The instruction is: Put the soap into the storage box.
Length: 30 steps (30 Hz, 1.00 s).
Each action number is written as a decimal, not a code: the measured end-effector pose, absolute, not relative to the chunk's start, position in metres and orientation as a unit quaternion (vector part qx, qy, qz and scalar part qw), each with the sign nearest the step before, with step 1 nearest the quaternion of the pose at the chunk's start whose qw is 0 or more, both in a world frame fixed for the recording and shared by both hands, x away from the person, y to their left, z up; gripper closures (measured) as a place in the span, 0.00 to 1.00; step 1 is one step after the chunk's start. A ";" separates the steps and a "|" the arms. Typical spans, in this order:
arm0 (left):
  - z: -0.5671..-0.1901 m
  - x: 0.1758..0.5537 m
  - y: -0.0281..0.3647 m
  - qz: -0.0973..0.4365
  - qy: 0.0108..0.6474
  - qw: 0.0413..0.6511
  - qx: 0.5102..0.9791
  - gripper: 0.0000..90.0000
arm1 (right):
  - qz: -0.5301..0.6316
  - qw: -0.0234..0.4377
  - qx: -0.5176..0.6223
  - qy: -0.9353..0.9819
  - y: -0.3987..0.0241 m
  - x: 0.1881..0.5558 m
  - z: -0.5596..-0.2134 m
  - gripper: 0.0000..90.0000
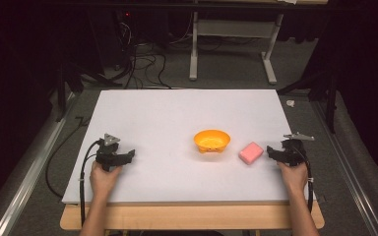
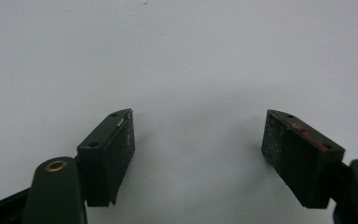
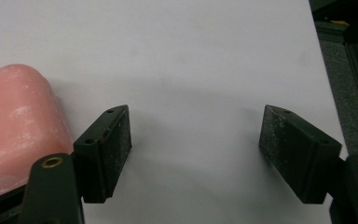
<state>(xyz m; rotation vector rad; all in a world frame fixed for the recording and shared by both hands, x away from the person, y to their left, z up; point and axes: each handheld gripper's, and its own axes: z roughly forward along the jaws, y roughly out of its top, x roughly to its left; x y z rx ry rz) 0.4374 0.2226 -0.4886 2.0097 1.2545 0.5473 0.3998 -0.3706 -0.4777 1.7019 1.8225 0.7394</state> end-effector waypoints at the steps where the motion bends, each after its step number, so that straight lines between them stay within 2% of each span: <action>1: -0.489 0.437 0.223 0.211 0.484 0.348 0.775 0.29 | 0.277 0.266 0.633 0.673 -0.372 0.399 -0.476 0.28; 30: -0.489 0.437 0.223 0.212 0.484 0.346 0.775 0.28 | 0.361 0.274 0.611 0.649 -0.377 0.360 -0.444 0.27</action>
